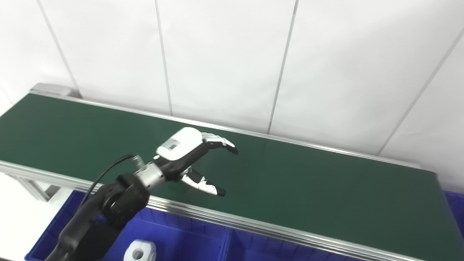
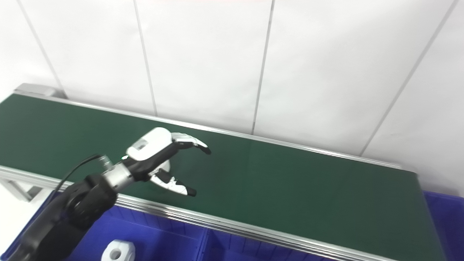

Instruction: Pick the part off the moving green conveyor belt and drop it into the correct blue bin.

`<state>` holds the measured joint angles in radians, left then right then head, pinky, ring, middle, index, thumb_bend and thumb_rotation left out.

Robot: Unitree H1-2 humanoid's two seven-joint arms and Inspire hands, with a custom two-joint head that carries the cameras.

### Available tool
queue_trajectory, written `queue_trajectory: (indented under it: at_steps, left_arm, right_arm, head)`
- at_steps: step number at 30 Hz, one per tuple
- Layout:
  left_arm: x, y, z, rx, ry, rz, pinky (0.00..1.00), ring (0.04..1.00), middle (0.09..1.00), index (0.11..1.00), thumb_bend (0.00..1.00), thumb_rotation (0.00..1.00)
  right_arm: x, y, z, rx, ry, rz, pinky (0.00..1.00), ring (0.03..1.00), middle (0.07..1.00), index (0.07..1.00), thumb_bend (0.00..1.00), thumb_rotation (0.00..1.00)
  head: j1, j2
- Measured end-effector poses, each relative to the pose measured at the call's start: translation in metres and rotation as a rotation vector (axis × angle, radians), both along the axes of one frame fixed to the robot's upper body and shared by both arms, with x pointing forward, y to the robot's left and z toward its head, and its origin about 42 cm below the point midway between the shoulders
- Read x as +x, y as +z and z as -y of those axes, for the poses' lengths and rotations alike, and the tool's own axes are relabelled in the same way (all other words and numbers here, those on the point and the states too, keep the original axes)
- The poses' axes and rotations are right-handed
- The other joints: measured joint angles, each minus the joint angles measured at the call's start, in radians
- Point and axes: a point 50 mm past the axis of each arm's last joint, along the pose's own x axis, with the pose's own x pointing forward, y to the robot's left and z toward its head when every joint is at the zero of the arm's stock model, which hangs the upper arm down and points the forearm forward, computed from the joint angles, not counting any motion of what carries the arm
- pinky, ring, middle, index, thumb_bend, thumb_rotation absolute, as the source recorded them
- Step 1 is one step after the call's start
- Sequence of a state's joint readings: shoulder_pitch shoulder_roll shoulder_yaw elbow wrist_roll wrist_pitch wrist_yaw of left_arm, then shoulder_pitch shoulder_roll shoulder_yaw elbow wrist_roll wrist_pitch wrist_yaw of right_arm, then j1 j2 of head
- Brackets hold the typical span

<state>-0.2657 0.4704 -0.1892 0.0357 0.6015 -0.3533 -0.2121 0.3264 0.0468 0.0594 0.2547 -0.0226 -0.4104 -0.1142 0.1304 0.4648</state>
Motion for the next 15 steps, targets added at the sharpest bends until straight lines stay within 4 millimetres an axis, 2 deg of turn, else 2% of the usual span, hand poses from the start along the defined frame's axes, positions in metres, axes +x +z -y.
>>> queue_trajectory:
  at_steps: [3,5,7,10,15]
  left_arm:
    - [0.021,-0.005,-0.007,0.040,0.000,-0.022,0.78,0.789,0.777,0.717,0.87,0.37]
    - [0.031,-0.006,-0.007,0.056,0.002,-0.036,0.79,0.798,0.785,0.713,0.87,0.35]
    - [0.039,-0.007,-0.005,0.078,-0.008,-0.045,0.80,0.806,0.790,0.723,0.87,0.37]
    - [0.047,-0.018,-0.004,0.115,-0.017,-0.083,0.80,0.809,0.793,0.726,0.87,0.37]
    - [0.052,-0.042,-0.007,0.186,-0.012,-0.165,0.82,0.815,0.794,0.736,0.86,0.38]
  right_arm:
    - [0.000,0.000,-0.001,-0.003,0.003,0.001,0.93,0.920,0.946,0.950,0.39,1.00]
    - [0.002,0.001,-0.002,0.000,0.004,0.005,0.95,0.932,0.951,0.954,0.40,1.00]
    - [0.004,0.002,-0.004,0.004,0.005,0.009,0.95,0.927,0.944,0.952,0.41,1.00]
    - [0.004,0.002,-0.008,0.008,0.011,0.010,0.94,0.920,0.939,0.950,0.43,1.00]
    - [0.003,0.002,-0.009,0.005,0.014,0.010,0.93,0.919,0.938,0.954,0.40,1.00]
  head:
    - [-0.008,0.003]
    - [-0.012,0.005]
    - [-0.017,0.006]
    - [-0.024,0.012]
    - [-0.034,0.017]
